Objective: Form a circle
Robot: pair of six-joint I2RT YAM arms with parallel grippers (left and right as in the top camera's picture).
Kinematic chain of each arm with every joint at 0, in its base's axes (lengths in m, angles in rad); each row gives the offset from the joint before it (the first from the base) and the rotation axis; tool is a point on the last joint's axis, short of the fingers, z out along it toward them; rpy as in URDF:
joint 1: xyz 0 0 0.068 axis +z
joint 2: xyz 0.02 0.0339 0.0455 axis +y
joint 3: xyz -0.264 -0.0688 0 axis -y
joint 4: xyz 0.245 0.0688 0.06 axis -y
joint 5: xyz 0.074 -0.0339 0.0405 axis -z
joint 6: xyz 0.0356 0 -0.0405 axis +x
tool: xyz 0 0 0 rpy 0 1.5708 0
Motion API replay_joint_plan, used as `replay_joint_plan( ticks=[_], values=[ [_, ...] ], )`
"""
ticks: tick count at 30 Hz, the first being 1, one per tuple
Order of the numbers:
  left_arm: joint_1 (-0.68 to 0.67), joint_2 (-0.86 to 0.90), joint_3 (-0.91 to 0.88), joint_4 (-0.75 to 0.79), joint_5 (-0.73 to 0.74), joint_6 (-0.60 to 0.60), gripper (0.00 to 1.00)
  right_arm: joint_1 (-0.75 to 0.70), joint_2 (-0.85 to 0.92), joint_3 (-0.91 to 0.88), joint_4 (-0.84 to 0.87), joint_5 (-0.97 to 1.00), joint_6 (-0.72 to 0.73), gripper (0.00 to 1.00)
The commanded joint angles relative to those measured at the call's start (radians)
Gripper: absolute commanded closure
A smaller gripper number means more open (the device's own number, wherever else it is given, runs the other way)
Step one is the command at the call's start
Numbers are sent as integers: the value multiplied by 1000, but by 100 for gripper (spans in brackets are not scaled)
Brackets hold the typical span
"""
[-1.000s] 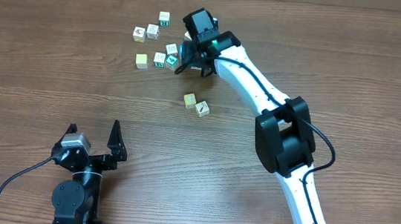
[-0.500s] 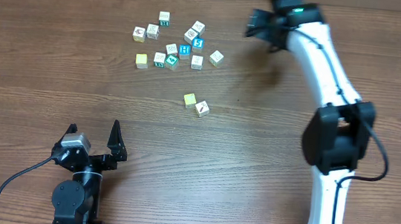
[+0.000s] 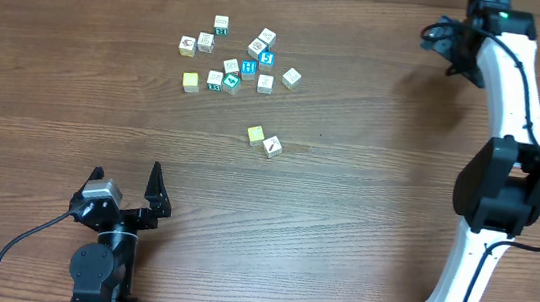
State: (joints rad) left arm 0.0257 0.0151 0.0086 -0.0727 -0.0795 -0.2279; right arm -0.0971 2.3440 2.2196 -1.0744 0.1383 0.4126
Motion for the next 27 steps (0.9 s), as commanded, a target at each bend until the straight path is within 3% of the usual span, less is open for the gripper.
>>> replay_joint_plan(
  ticks=[1,27],
  values=[
    [-5,-10,-3,1,2,22,0,-31,-25,13,3,7,-1,0],
    [-5,-10,-3,1,2,23,1,-56,-25,13,3,7,-1,0]
  ],
)
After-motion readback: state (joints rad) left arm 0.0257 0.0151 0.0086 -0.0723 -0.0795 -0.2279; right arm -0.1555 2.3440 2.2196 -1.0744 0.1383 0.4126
